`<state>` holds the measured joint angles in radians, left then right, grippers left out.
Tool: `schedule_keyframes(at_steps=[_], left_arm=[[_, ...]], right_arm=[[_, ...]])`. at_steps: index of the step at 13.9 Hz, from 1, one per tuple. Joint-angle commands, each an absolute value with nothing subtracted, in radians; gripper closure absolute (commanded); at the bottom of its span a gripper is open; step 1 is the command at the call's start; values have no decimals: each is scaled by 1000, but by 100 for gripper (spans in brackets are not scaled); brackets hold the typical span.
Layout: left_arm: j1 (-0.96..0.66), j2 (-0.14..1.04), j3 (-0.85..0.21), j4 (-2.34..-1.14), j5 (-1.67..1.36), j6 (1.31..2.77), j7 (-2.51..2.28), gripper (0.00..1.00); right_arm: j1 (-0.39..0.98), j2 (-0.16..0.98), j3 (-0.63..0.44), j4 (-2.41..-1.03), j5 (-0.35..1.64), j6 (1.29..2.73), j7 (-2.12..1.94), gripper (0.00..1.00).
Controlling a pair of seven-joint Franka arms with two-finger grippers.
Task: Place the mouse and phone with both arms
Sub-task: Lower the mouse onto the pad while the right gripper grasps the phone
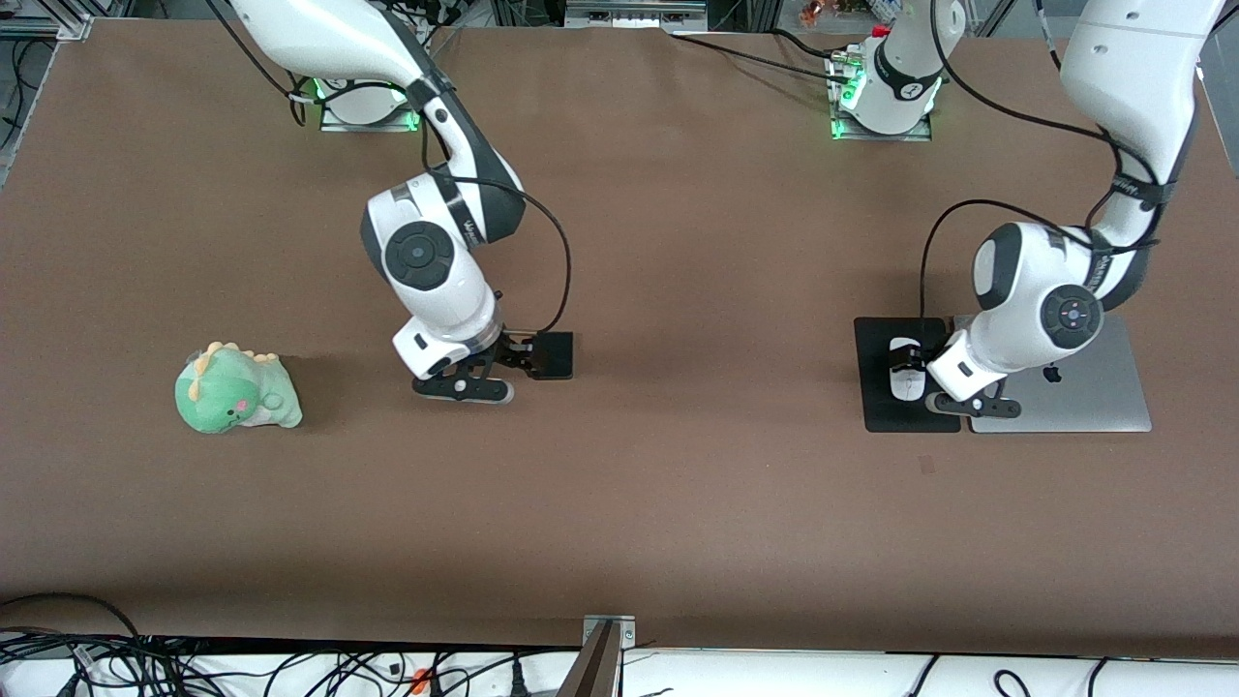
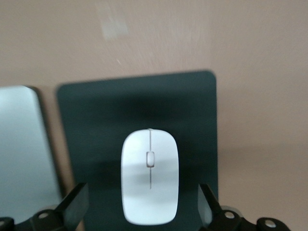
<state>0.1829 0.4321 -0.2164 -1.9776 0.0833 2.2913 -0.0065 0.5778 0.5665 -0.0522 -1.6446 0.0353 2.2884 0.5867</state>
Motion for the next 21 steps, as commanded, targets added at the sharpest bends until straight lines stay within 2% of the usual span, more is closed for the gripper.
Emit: schedule_keyframes(at_steps=[1,3,6,9,11,13,18,19,21], left_arm=[[198,377,-230,-1844,100,2104,-3,0],[207,355,-233,-1761,97,2021,52,0],[206,228,-232,-1704,69,1901,118,0],[198,137,-235,-1619,66,1714,118,0],[195,111,-251,-1574,58,1640,118,0],[195,89,-265,-1542,46,1592,118,0],[184,23,-247,-1565,-34,1528,80,0],[163,20,-229,-1563,-34,1525,68,0],[71,17,-126,-1563,-31,1523,61,0]], right_arm=[[623,595,-63,-1670,41,2368,598,0],[646,617,-63,-1696,41,2443,598,0],[673,640,-64,-1776,40,2598,595,0],[689,663,-64,-1802,32,2655,594,0],[698,670,-67,-1816,31,2684,594,0],[703,676,-69,-1828,29,2704,594,0],[709,683,-71,-1856,28,2740,589,0],[710,683,-71,-1856,26,2740,588,0],[713,687,-71,-1856,26,2740,588,1]])
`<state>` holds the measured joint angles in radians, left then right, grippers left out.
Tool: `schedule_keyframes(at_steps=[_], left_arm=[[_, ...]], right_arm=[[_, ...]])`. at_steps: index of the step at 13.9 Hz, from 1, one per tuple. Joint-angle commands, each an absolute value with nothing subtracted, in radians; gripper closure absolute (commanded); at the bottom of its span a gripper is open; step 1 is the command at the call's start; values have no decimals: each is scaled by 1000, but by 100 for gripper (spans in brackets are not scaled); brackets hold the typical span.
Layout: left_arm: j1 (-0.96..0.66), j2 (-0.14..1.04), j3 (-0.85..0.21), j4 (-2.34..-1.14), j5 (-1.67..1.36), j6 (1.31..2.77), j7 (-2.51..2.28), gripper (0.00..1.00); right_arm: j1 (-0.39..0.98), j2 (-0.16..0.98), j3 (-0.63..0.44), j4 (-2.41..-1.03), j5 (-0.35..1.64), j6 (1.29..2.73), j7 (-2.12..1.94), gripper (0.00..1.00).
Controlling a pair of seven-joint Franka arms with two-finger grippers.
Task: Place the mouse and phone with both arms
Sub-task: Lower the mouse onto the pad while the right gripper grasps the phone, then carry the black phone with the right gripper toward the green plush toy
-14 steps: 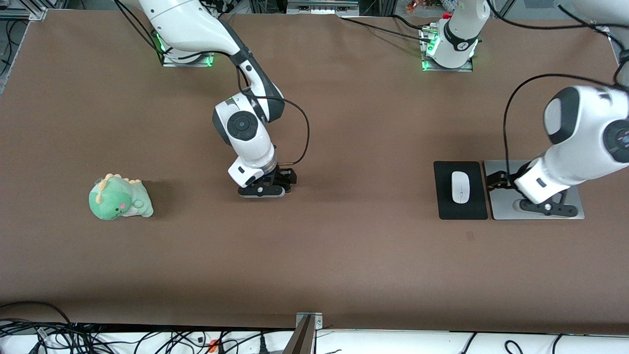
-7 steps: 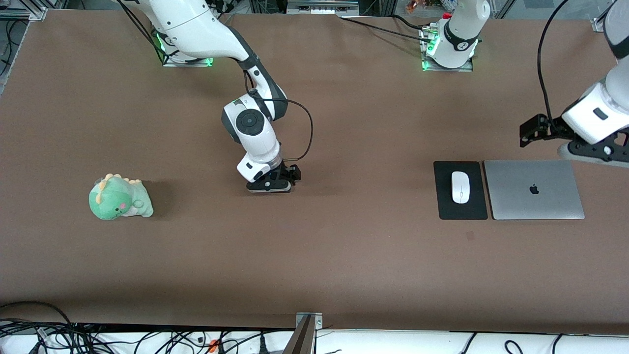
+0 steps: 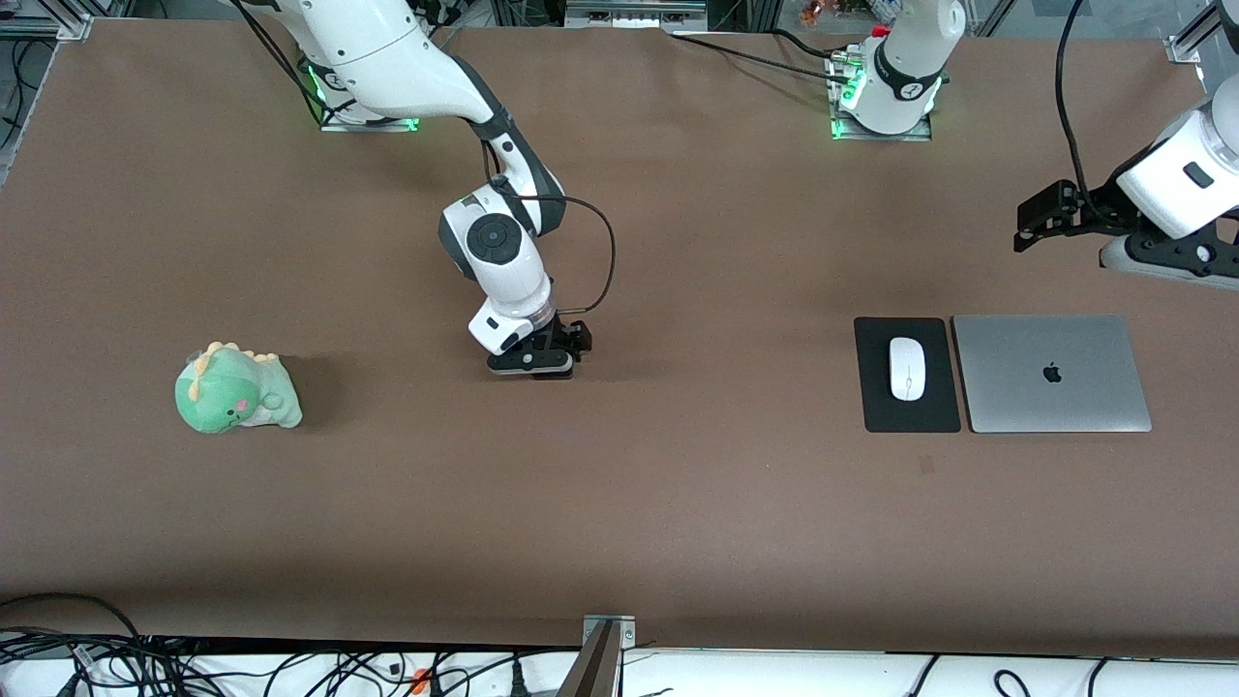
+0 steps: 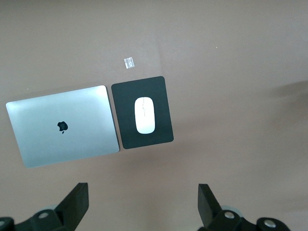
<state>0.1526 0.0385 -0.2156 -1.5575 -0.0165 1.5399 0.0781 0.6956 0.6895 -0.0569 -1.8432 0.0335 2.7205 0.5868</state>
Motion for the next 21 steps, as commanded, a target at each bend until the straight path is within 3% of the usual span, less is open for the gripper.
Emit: schedule_keyframes(at_steps=[1,4,5,8,9,15,21], left_arm=[[28,17,-83,-1565,-28,1523,57,0],[-2,9,-46,-1560,-23,1500,49,0],[-2,9,-48,-1559,-23,1500,49,0],[-2,14,-55,-1559,-23,1502,16,0],[-2,15,-55,-1560,-21,1505,6,0],[3,31,-52,-1555,-20,1506,5,0],[6,26,-49,-1554,-21,1505,5,0]], right_arm=[[713,690,-72,-1858,26,2740,588,6],[719,704,-75,-1856,-4,2740,588,19],[719,704,-78,-1855,-9,2740,586,28],[716,700,-78,-1845,-8,2721,580,71],[713,696,-80,-1835,-8,2691,577,77],[638,681,-104,-1568,0,2190,418,82],[419,618,-104,-1608,12,2152,152,86]])
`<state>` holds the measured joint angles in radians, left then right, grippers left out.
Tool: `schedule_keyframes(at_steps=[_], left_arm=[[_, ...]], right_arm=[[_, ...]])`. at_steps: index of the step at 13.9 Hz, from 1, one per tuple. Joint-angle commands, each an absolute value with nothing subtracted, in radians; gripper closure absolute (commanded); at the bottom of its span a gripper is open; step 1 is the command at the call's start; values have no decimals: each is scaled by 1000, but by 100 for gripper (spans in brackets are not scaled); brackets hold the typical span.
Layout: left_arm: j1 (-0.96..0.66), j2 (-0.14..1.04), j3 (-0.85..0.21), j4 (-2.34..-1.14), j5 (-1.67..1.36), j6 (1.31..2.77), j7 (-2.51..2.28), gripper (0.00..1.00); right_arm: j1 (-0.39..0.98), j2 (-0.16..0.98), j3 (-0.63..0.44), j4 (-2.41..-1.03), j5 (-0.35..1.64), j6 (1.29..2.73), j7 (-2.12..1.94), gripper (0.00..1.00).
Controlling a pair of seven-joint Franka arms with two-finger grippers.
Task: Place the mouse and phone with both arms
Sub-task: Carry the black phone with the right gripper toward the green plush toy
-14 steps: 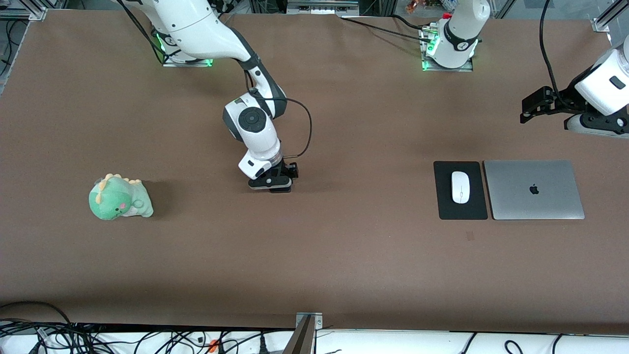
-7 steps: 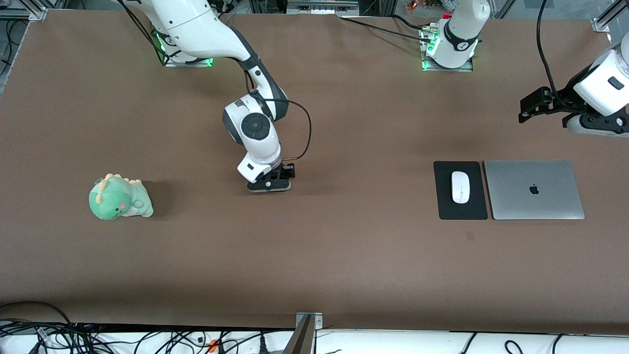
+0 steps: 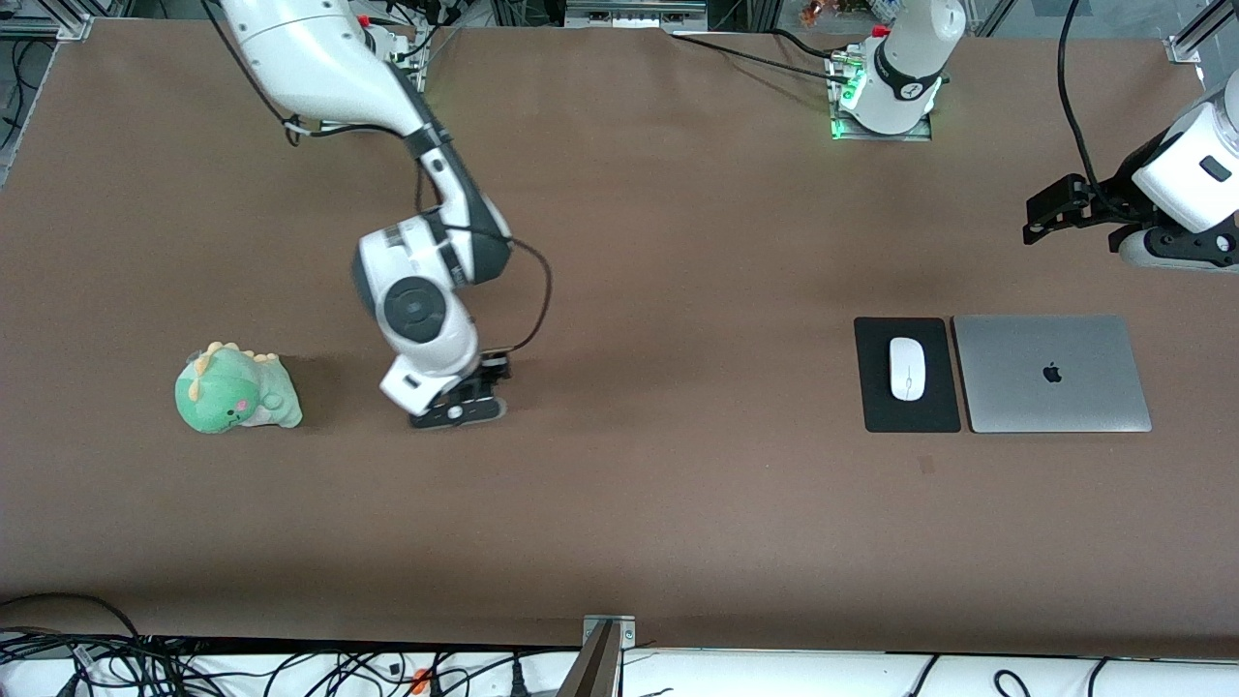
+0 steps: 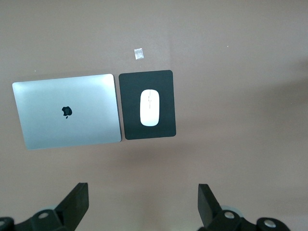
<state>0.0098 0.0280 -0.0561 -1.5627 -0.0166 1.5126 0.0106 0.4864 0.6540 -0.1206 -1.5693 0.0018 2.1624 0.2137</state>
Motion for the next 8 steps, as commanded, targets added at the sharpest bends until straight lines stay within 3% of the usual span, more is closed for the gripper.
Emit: schedule_keyframes(at_steps=[1,8], left_arm=[[5,26,-48,-1552,-21,1505,5,0],[5,23,-52,-1548,-21,1508,5,0]], right_arm=[[391,608,-106,-1626,17,2158,150,88],[227,552,-104,-1894,21,2517,84,98]])
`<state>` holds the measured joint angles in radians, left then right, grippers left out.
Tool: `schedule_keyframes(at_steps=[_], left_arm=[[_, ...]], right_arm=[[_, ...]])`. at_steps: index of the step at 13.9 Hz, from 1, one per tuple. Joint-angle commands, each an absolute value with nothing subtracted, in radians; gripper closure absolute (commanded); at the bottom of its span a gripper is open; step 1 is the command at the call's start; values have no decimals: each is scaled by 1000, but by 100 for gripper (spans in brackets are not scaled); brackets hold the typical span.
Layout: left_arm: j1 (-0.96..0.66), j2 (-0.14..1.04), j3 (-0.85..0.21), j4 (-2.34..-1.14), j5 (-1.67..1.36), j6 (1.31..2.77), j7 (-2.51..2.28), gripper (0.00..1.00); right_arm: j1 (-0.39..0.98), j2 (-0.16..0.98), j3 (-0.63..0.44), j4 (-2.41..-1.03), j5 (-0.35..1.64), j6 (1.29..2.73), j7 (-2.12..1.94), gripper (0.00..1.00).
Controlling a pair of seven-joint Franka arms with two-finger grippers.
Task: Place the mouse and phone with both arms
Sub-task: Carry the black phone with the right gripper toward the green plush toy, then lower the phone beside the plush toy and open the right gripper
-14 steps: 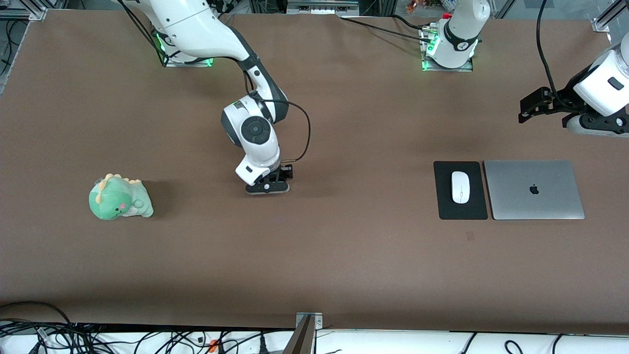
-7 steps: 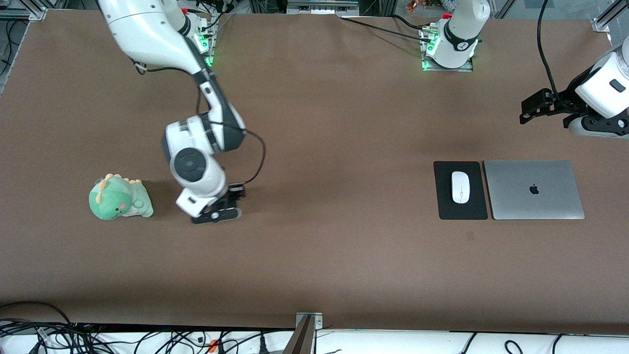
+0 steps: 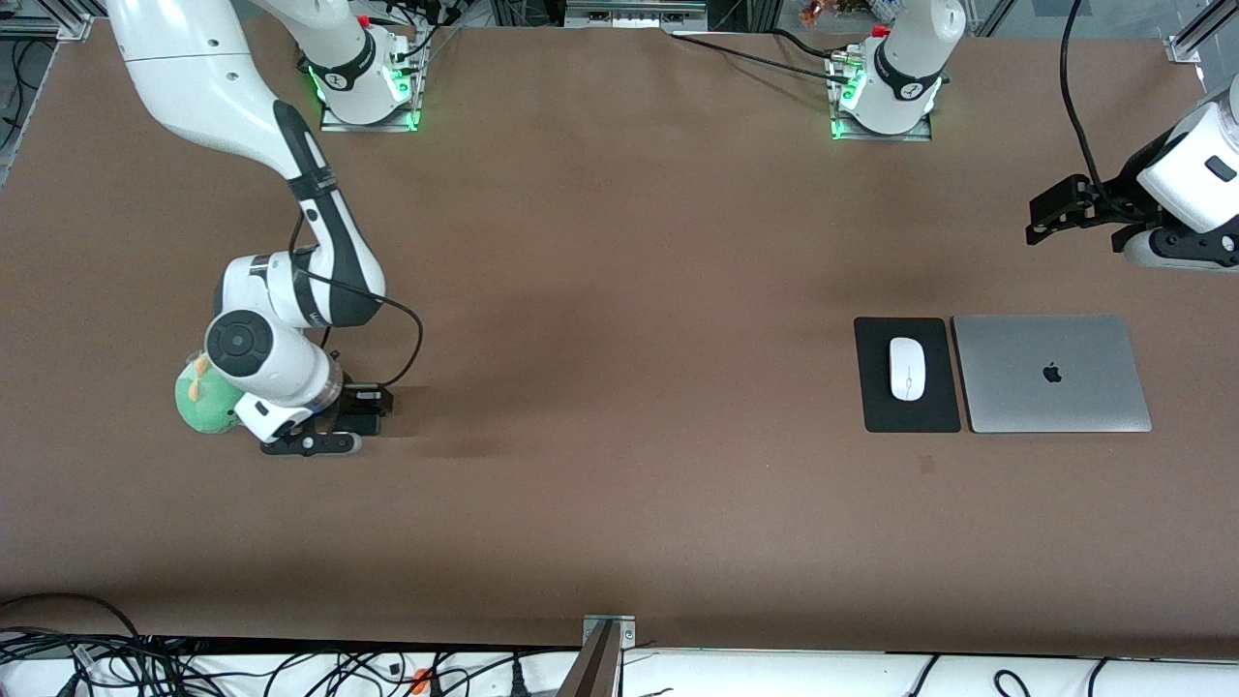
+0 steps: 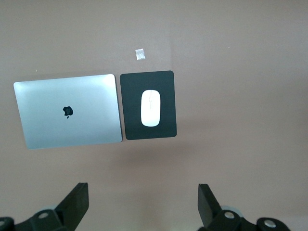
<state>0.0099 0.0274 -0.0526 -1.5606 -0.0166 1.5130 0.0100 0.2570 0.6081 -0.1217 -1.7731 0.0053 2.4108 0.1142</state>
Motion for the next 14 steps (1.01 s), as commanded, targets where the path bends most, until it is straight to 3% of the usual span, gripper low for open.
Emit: schedule_keyframes(at_steps=[1,3,5,6,7,8,11,14], left_arm=[[5,23,-54,-1548,-23,1508,5,0],[5,21,-54,-1548,-28,1508,3,0],[6,21,-43,-1545,-31,1508,5,0],[6,21,-43,-1543,-31,1508,8,0],[6,18,-43,-1536,-26,1508,9,0],[6,20,-41,-1511,-22,1508,12,0],[8,28,-43,-1506,-20,1506,17,0],[9,28,-43,-1512,-21,1502,14,0]], right_arm=[[227,552,-104,-1935,26,2598,89,99],[225,561,-103,-1980,26,2693,84,99],[225,561,-103,-1987,26,2697,81,96],[225,561,-103,-1987,26,2697,81,75],[225,563,-103,-1987,26,2697,81,8],[225,563,-103,-1987,26,2697,81,0],[225,557,-98,-1974,25,2686,78,0],[224,542,-97,-1902,25,2570,78,0]])
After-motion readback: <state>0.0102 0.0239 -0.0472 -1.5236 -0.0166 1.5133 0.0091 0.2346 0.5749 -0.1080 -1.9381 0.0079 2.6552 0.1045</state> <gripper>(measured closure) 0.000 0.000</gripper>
